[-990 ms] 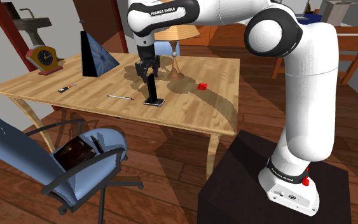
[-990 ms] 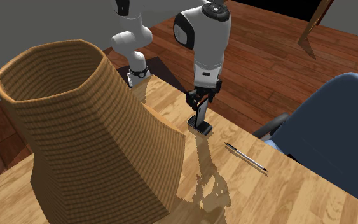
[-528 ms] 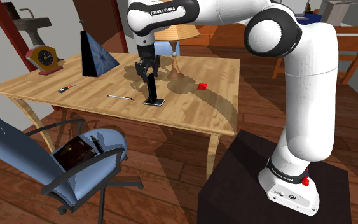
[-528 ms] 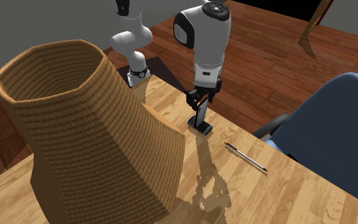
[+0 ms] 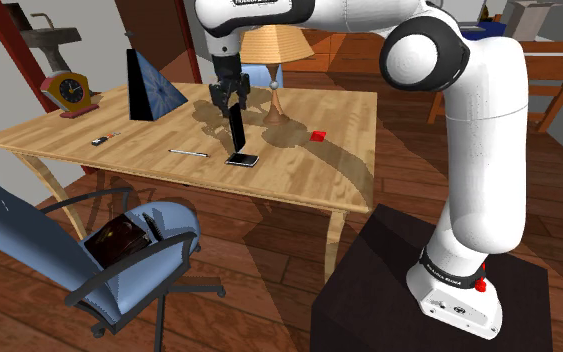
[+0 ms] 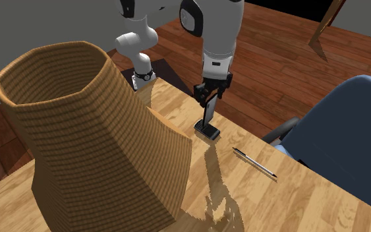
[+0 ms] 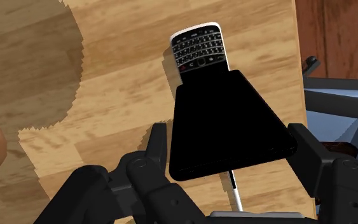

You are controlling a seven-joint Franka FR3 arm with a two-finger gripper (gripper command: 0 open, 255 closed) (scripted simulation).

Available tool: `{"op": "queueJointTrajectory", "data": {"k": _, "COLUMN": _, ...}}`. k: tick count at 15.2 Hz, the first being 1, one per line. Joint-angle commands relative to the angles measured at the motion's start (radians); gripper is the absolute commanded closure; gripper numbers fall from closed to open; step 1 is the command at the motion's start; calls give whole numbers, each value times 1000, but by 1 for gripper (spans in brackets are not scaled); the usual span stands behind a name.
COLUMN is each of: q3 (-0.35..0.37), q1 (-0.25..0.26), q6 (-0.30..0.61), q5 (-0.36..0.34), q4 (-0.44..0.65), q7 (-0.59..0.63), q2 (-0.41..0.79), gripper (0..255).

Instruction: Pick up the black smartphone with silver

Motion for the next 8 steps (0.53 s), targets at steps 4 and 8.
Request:
{"op": "queueJointTrajectory", "data": {"k": 4, "q3": 0, "q1": 0, "q6": -86, "q5": 0, "q4": 115, "q7": 0, "q2": 29, "gripper": 255}}
{"op": "queueJointTrajectory", "data": {"k": 8, "q3": 0, "q1": 0, "q6": -125, "q5": 0, "q4": 171, "q7": 0, "q2": 46, "gripper": 255}}
